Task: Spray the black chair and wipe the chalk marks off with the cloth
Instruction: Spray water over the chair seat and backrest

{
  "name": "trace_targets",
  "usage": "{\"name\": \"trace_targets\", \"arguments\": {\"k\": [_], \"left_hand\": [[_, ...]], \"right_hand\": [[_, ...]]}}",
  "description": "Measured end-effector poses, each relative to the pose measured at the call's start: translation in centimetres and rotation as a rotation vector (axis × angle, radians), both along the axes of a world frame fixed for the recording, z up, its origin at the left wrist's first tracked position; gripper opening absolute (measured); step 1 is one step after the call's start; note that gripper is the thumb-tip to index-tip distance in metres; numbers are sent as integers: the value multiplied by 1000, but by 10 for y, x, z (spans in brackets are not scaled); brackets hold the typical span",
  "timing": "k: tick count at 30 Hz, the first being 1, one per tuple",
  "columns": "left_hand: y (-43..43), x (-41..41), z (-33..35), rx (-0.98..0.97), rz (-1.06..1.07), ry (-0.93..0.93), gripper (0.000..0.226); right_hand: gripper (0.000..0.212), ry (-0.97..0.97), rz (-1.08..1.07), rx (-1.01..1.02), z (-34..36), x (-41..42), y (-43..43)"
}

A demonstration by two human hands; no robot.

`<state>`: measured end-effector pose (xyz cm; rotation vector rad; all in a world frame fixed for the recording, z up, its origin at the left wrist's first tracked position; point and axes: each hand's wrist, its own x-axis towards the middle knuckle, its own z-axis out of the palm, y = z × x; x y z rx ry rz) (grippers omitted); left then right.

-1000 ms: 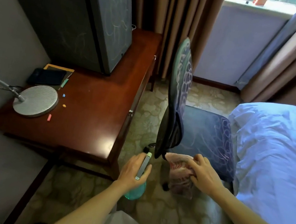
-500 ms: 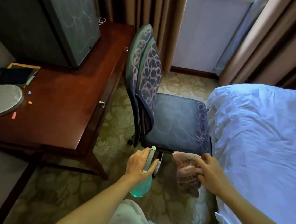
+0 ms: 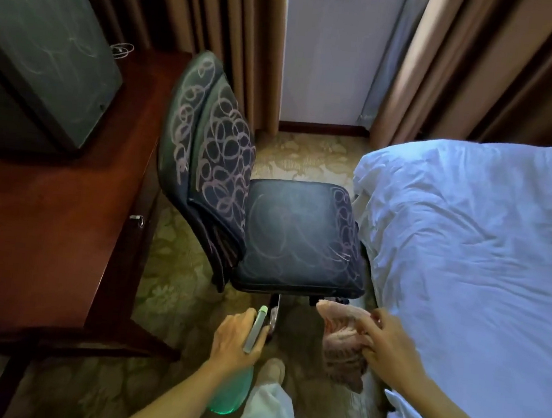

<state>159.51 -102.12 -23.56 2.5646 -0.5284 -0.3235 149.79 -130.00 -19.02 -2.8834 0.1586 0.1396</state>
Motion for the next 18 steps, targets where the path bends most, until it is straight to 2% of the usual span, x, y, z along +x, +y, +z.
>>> {"name": "trace_targets", "arguments": {"k": [3,7,10,14,18], "left_hand": [[-9,13,-6,-86,-3,47,16],[-23,30,-14,-163,209,156,14],[-28,43,-18,-130,292,176,17],[-22,66,-26,-48,218,145,19],[-12,86,-38,-31,-19,134,17]], "right_hand": [[71,4,-21,12,-2,4,-7],[72,18,-23,25,-9,12,-15],[67,-8,-35,69,-15,24,-23],[62,-23,-31,108,-21,51,-34],[53,-2,-30,100,-22,86,-43]]}}
